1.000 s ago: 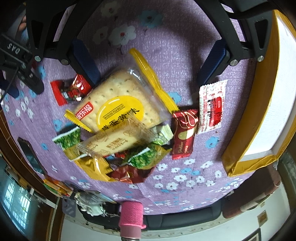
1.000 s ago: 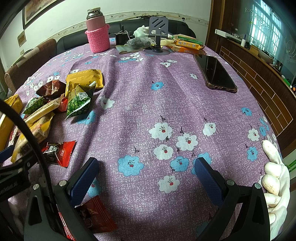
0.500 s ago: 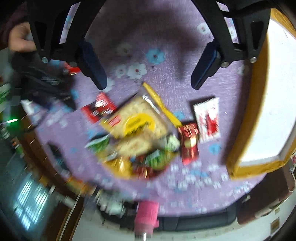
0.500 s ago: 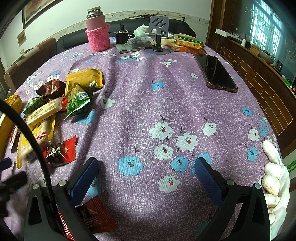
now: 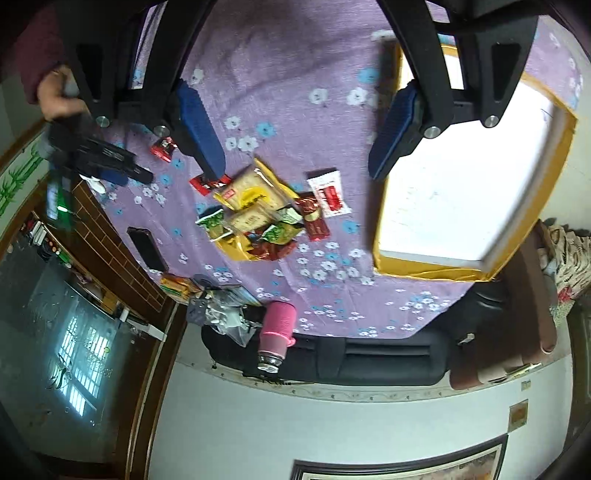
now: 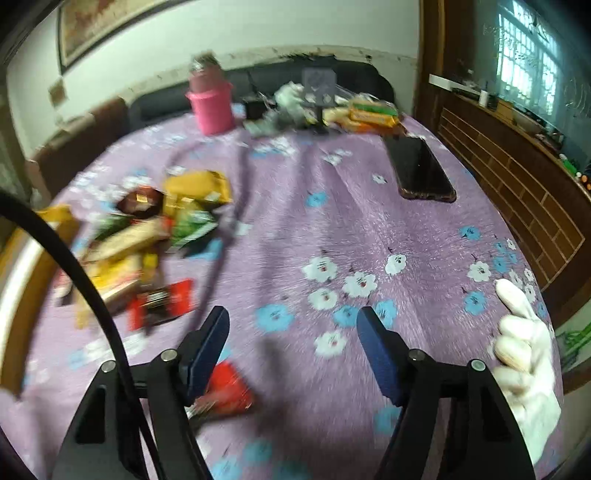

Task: Organize snacks
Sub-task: 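Grasp a red candy with the right tool while the left tool grasps another red candy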

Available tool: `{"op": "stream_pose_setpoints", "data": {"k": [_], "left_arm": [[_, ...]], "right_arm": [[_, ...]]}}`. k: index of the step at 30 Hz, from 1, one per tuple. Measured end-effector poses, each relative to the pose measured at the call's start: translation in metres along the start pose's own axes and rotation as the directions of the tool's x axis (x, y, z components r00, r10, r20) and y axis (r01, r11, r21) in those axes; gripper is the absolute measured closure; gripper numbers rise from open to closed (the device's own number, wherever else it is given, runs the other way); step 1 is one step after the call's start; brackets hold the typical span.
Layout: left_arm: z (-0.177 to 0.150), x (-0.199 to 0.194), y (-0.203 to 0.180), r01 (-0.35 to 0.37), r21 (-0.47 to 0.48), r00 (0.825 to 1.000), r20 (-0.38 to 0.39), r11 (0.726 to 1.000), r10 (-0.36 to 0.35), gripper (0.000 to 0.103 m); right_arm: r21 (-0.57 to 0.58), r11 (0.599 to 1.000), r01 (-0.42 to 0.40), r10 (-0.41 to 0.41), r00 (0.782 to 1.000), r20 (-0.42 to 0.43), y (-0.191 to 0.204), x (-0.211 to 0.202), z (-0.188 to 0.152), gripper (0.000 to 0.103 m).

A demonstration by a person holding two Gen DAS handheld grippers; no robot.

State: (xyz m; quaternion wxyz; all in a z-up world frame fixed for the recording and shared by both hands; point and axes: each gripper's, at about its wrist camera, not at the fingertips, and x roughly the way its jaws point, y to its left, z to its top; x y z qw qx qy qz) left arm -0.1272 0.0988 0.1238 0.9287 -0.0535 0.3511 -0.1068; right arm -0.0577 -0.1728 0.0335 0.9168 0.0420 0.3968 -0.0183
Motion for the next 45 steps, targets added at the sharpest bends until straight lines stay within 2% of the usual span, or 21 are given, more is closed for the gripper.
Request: {"op": "stream_pose_setpoints", "data": {"k": [2,3,4,5,9,16,19,21,24,27,30,31,33,35,36,38,39,40,41,43,45], "left_arm": [[0.001,0.006,0.002,0.013,0.004,1.0,-0.018,1.0,-0.012,0.023],[0.0,0.01,0.003,0.016,0.003,1.0,-0.026,1.0,-0.016,0.029],[-0.001,0.015,0.002,0.026,0.005,0.999,-0.041,1.0,-0.026,0.037],[-0.003,0.019,0.002,0.04,0.007,0.997,-0.059,0.999,-0.039,0.04],[-0.008,0.033,-0.004,0.061,0.026,0.993,-0.101,0.998,-0.058,0.04],[-0.001,0.058,-0.022,0.071,0.153,0.988,-0.147,0.986,-0.048,0.039],[0.008,0.084,-0.032,0.098,0.201,0.979,-0.193,0.975,-0.059,0.038],[0.011,0.097,-0.038,0.106,0.221,0.974,-0.22,0.97,-0.056,0.038],[0.012,0.106,-0.06,0.173,0.271,0.964,-0.245,0.947,-0.106,0.038],[0.009,0.12,-0.092,0.235,0.341,0.949,-0.283,0.91,-0.139,0.039],[0.007,0.139,-0.121,0.305,0.399,0.927,-0.334,0.865,-0.172,0.053],[0.006,0.147,-0.13,0.318,0.42,0.921,-0.351,0.85,-0.171,0.054],[0.006,0.161,-0.143,0.318,0.47,0.921,-0.36,0.823,-0.151,0.054],[0.005,0.178,-0.151,0.331,0.501,0.91,-0.395,0.8,-0.129,0.055],[0.004,0.184,-0.153,0.336,0.511,0.904,-0.411,0.791,-0.118,0.059],[0.001,0.188,-0.158,0.322,0.563,0.909,-0.408,0.762,-0.082,0.064],[0.001,0.188,-0.159,0.317,0.571,0.909,-0.41,0.757,-0.071,0.072],[0.003,0.186,-0.158,0.332,0.557,0.901,-0.425,0.761,-0.082,0.086],[0.004,0.182,-0.156,0.354,0.538,0.892,-0.441,0.765,-0.102,0.09],[0.002,0.177,-0.152,0.381,0.511,0.879,-0.46,0.77,-0.129,0.091],[-0.001,0.175,-0.153,0.362,0.529,0.889,-0.444,0.767,-0.112,0.091]], "right_arm": [[-0.002,0.998,-0.062,0.062,0.998,-0.016,-0.003,-0.011,-0.007,0.037],[-0.002,0.995,-0.101,0.101,0.994,-0.035,-0.002,-0.017,-0.013,0.04],[-0.003,0.993,-0.117,0.116,0.992,-0.048,0.0,-0.018,-0.016,0.048],[-0.004,0.99,-0.144,0.143,0.986,-0.081,0.004,-0.018,-0.022,0.056],[0.028,0.978,-0.206,0.208,0.967,-0.15,0.021,-0.009,-0.033,0.059],[0.022,0.99,-0.136,0.138,0.973,-0.183,0.046,0.017,-0.034,0.06],[0.014,0.994,-0.104,0.105,0.979,-0.173,0.047,0.019,-0.034,0.075],[0.02,0.994,-0.11,0.112,0.98,-0.165,0.044,0.018,-0.033,0.077],[0.028,0.993,-0.117,0.12,0.979,-0.162,0.034,0.016,-0.035,0.078],[0.035,0.994,-0.102,0.107,0.982,-0.158,0.021,0.012,-0.038,0.078],[0.053,0.992,-0.115,0.121,0.982,-0.148,0.006,0.003,-0.043,0.078],[0.056,0.991,-0.12,0.127,0.981,-0.144,0.004,0.001,-0.044,0.078],[0.063,0.988,-0.142,0.149,0.979,-0.136,-0.001,-0.004,-0.047,0.078],[0.072,0.984,-0.161,0.169,0.976,-0.136,-0.004,-0.005,-0.048,0.078],[0.077,0.983,-0.169,0.179,0.974,-0.138,-0.006,-0.005,-0.048,0.078],[0.082,0.98,-0.181,0.191,0.972,-0.138,-0.007,-0.006,-0.049,0.078],[0.089,0.977,-0.192,0.203,0.97,-0.137,-0.009,-0.006,-0.05,0.078],[0.092,0.976,-0.197,0.209,0.968,-0.136,-0.01,-0.005,-0.049,0.078],[0.094,0.975,-0.202,0.213,0.968,-0.135,-0.01,-0.006,-0.05,0.078],[0.097,0.973,-0.208,0.219,0.967,-0.13,-0.011,-0.005,-0.05,0.078],[0.105,0.971,-0.215,0.228,0.965,-0.13,-0.011,-0.004,-0.051,0.078]]}}
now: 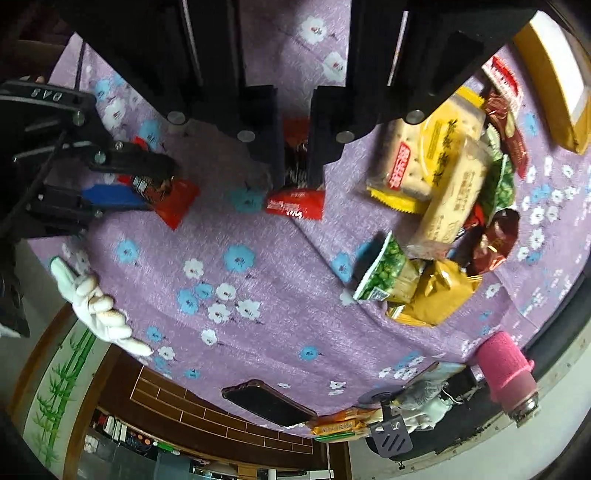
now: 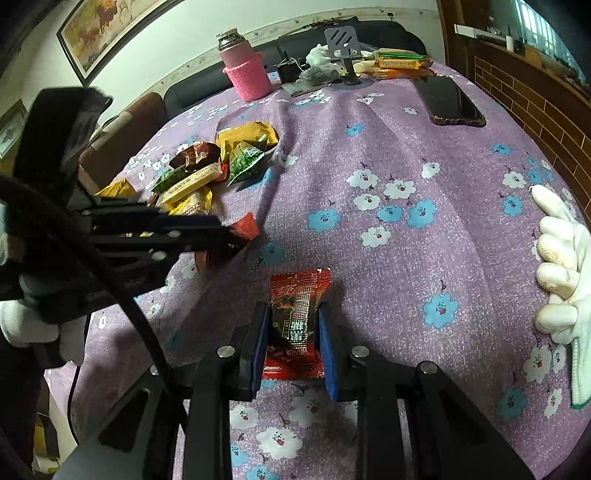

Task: Organize snacks
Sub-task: 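Grasp a red candy with the right tool while the left tool grasps another red candy, then carry both red candies over the white tray and open both tools to drop them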

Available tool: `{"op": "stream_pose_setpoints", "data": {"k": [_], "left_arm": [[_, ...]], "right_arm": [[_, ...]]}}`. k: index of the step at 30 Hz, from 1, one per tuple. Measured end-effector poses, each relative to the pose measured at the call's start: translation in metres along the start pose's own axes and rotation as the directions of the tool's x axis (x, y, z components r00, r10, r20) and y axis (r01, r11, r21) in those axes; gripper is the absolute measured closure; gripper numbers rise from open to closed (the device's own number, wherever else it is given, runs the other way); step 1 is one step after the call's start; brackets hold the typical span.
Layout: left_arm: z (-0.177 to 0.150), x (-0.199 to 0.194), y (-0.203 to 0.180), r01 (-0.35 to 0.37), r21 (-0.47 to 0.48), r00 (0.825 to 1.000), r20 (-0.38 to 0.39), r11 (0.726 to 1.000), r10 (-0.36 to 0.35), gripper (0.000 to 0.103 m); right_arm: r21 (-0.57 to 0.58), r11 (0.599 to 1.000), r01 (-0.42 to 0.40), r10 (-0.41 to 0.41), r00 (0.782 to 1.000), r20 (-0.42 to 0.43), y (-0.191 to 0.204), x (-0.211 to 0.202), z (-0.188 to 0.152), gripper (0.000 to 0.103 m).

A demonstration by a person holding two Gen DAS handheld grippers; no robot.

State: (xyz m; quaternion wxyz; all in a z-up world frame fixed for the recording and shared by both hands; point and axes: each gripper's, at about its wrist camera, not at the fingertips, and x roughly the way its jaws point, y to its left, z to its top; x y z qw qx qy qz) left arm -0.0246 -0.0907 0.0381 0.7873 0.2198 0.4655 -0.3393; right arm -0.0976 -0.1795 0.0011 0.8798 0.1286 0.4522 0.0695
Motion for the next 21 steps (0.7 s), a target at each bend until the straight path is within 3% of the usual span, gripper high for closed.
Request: {"op": "stream_pose_setpoints", "data": {"k": [2,5,8,10,16,21], "left_arm": [[-0.002,-0.004,0.0,-0.007,-0.002,1.0,0.029,1.0,0.007,0.091],[0.0,0.0,0.0,-0.05,0.018,0.998,0.03,0.999,0.05,0.074],[-0.001,0.016,-0.005,-0.066,0.06,0.998,-0.014,0.996,0.067,0.073],[-0.003,0.018,-0.012,-0.093,0.083,0.996,0.001,0.992,0.093,0.075],[-0.009,0.01,-0.004,-0.07,-0.028,0.997,0.026,0.997,0.071,0.077],[-0.027,-0.024,0.003,-0.023,-0.162,0.995,0.094,0.986,0.039,0.077]], "right_arm": [[0.002,1.0,0.001,-0.001,1.0,-0.003,0.0,0.001,-0.001,0.078],[0.005,1.0,-0.003,0.003,1.0,-0.002,-0.002,0.0,-0.002,0.078],[0.003,1.0,-0.003,0.003,1.0,-0.002,-0.002,0.0,-0.002,0.078],[0.002,1.0,-0.002,0.002,1.0,-0.001,-0.003,0.0,-0.002,0.078],[-0.001,1.0,-0.004,0.004,1.0,0.004,-0.002,-0.002,-0.003,0.078],[-0.02,0.999,-0.043,0.043,0.998,0.046,0.006,-0.015,-0.003,0.078]]}}
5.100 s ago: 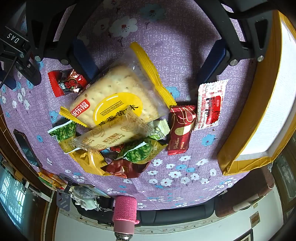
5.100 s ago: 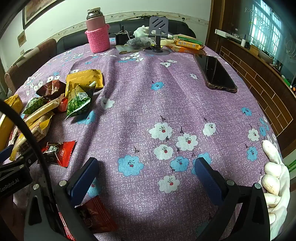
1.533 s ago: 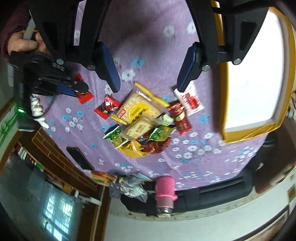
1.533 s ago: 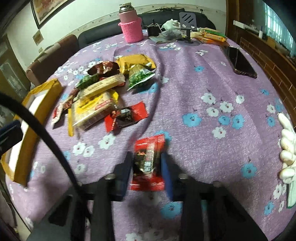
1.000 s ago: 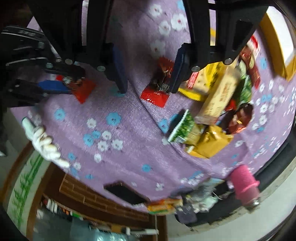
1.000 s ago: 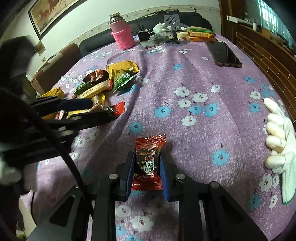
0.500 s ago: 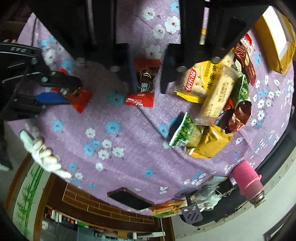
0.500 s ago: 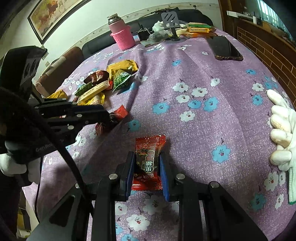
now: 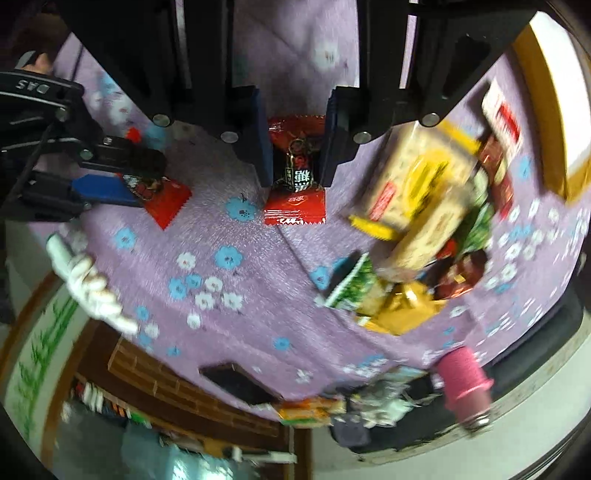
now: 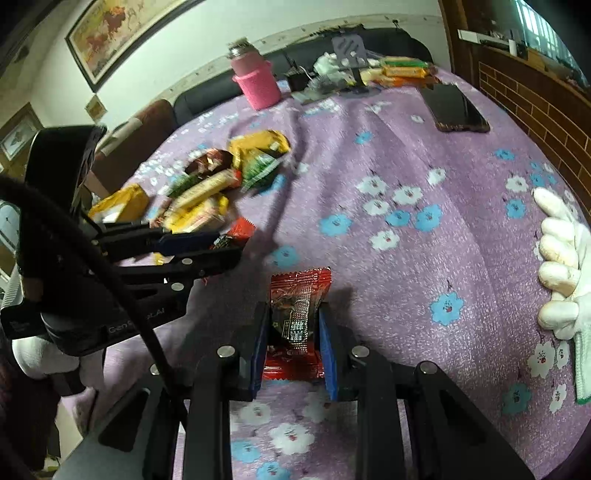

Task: Organize snacks
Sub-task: 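Carry both red candies over the white tray and open both tools to drop them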

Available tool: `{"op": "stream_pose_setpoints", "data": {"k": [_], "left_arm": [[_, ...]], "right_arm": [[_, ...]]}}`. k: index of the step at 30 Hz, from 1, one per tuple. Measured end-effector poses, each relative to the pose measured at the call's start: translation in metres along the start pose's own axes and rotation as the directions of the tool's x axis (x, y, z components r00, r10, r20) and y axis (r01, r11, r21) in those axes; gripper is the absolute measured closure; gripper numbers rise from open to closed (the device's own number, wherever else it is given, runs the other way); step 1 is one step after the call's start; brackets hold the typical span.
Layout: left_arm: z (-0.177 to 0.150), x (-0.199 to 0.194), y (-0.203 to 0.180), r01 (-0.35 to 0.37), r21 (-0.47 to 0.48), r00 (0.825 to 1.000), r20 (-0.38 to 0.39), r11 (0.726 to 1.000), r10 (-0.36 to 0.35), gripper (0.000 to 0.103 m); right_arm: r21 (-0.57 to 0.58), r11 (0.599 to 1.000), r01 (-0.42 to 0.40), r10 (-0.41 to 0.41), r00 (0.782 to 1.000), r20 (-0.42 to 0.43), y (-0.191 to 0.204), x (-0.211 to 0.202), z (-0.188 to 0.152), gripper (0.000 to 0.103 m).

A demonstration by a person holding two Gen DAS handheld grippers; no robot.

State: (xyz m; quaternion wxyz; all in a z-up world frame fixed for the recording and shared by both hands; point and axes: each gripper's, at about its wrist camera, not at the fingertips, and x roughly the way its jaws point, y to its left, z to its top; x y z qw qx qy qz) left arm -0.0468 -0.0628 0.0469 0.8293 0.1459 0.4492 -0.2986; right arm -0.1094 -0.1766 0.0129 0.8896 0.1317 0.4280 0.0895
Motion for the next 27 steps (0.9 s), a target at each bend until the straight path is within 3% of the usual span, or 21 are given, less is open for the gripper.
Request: {"op": "stream_pose_setpoints", "data": {"k": [2,4,7,9,11,14,19,21,24,27], "left_arm": [[-0.008,-0.024,0.009,0.04,-0.066,0.999,0.038,0.997,-0.037,0.077],[-0.019,-0.049,0.02,0.034,-0.112,0.997,0.078,0.993,-0.025,0.077],[-0.037,-0.088,0.048,-0.007,-0.195,0.991,0.131,0.981,0.034,0.077],[-0.05,-0.111,0.069,-0.079,-0.24,0.983,0.146,0.968,0.116,0.076],[-0.067,-0.137,0.092,-0.202,-0.279,0.957,0.148,0.939,0.25,0.076],[-0.093,-0.161,0.124,-0.264,-0.356,0.936,0.131,0.897,0.327,0.076],[-0.139,-0.18,0.18,-0.385,-0.472,0.884,0.058,0.793,0.464,0.076],[-0.155,-0.178,0.197,-0.399,-0.504,0.879,0.028,0.766,0.476,0.076],[-0.171,-0.169,0.217,-0.395,-0.541,0.885,-0.008,0.742,0.465,0.076],[-0.189,-0.161,0.233,-0.394,-0.573,0.89,-0.044,0.718,0.454,0.076]], "right_arm": [[-0.015,1.0,-0.013,0.013,1.0,0.016,0.006,-0.005,0.001,0.078],[-0.038,0.999,-0.033,0.034,0.999,0.031,0.017,-0.012,0.003,0.078],[-0.089,0.994,-0.065,0.069,0.997,0.043,0.04,-0.019,0.007,0.078],[-0.139,0.986,-0.096,0.103,0.994,0.045,0.063,-0.022,0.012,0.078],[-0.183,0.974,-0.134,0.143,0.989,0.039,0.087,-0.022,0.017,0.078],[-0.239,0.948,-0.209,0.217,0.976,0.009,0.128,-0.017,0.026,0.078],[-0.312,0.892,-0.326,0.323,0.944,-0.064,0.199,0.006,0.04,0.078],[-0.336,0.869,-0.363,0.35,0.931,-0.099,0.23,0.02,0.039,0.078],[-0.34,0.847,-0.408,0.371,0.913,-0.169,0.264,0.047,0.034,0.078],[-0.364,0.837,-0.409,0.348,0.911,-0.221,0.291,0.076,0.024,0.079]]}}
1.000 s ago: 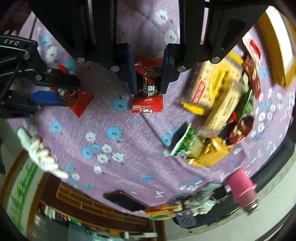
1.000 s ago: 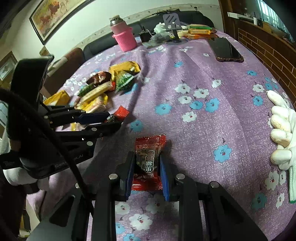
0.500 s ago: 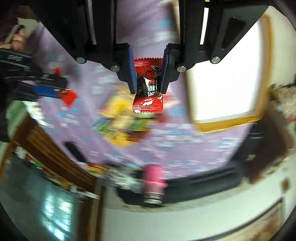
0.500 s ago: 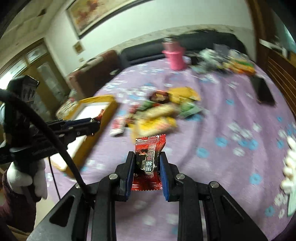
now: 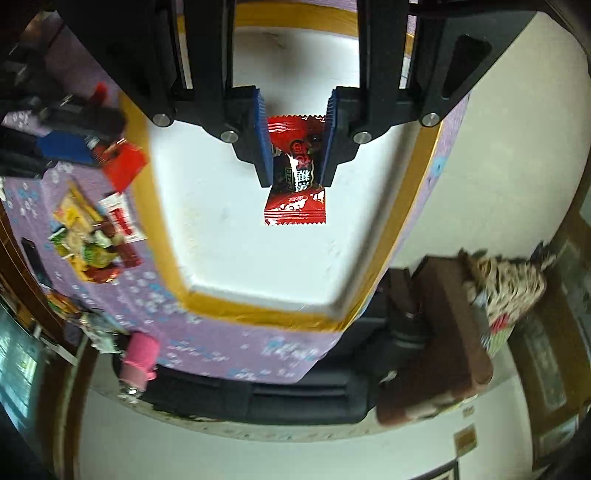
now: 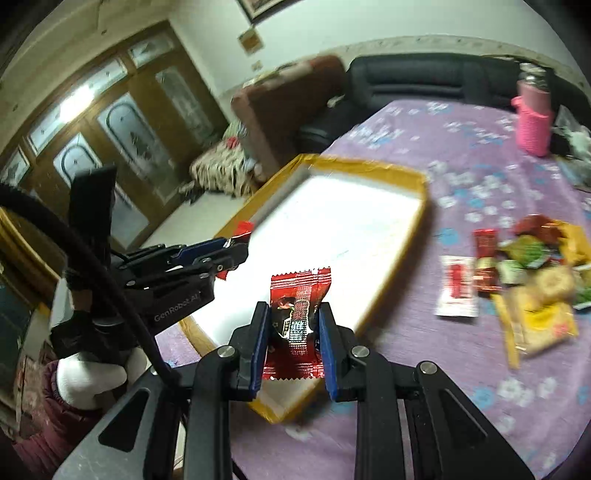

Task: Organize snacks
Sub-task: 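Carry both red candies over the white tray and open both tools to drop them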

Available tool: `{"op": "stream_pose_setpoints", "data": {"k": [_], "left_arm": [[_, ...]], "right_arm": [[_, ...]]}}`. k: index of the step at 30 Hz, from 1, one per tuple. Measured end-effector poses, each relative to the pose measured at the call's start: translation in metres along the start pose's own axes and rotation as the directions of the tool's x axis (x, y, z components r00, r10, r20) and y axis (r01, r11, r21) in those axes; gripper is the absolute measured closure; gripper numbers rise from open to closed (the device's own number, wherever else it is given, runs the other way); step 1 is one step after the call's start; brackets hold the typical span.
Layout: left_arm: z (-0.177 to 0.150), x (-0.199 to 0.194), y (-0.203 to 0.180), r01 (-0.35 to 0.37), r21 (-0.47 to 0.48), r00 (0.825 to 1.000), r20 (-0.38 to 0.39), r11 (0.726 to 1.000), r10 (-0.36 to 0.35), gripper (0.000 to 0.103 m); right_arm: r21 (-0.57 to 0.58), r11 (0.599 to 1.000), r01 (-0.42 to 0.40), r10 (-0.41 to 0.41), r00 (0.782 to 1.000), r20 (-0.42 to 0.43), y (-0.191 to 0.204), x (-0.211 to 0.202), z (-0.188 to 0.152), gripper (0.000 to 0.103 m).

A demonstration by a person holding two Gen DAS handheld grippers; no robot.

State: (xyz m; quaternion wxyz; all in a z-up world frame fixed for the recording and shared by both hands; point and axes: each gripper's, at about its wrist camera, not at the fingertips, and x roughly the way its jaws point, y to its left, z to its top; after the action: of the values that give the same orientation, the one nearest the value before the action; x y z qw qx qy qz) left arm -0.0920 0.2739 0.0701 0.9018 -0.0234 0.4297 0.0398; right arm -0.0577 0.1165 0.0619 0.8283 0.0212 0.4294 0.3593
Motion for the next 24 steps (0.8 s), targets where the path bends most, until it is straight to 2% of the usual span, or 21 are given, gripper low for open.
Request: {"op": "stream_pose_setpoints", "data": {"k": [3,9,14,17,21,22,24], "left_arm": [[-0.004,0.008,0.009,-0.003,-0.021,1.0,-0.021,1.0,0.003,0.076],[-0.007,0.014,0.022,-0.005,-0.058,0.999,-0.04,0.998,0.003,0.074],[-0.006,0.004,0.028,0.015,-0.099,0.999,-0.03,0.995,-0.018,0.056],[-0.005,-0.011,0.031,0.041,-0.137,0.999,0.006,0.99,-0.041,0.044],[-0.004,-0.036,0.024,0.086,-0.193,0.995,0.062,0.977,-0.075,0.021],[-0.004,-0.044,0.019,0.106,-0.2,0.992,0.086,0.974,-0.09,0.017],[-0.007,-0.058,0.008,0.171,-0.203,0.979,0.142,0.964,-0.143,0.017]], "right_arm": [[-0.007,1.0,0.006,-0.006,0.998,-0.057,0.007,0.033,0.0,0.079],[-0.047,0.999,0.022,-0.027,0.994,-0.106,0.026,0.058,-0.003,0.078],[-0.058,0.997,0.057,-0.062,0.993,-0.099,0.032,0.069,-0.001,0.076],[-0.03,0.999,0.031,-0.034,0.996,-0.087,0.028,0.063,0.001,0.076],[-0.022,0.999,0.03,-0.03,0.999,-0.014,0.024,0.033,0.001,0.075],[-0.02,0.999,0.038,-0.038,0.999,0.007,0.022,0.023,0.0,0.074],[0.001,0.999,0.051,-0.051,0.997,0.052,0.008,0.0,-0.001,0.072]]}}
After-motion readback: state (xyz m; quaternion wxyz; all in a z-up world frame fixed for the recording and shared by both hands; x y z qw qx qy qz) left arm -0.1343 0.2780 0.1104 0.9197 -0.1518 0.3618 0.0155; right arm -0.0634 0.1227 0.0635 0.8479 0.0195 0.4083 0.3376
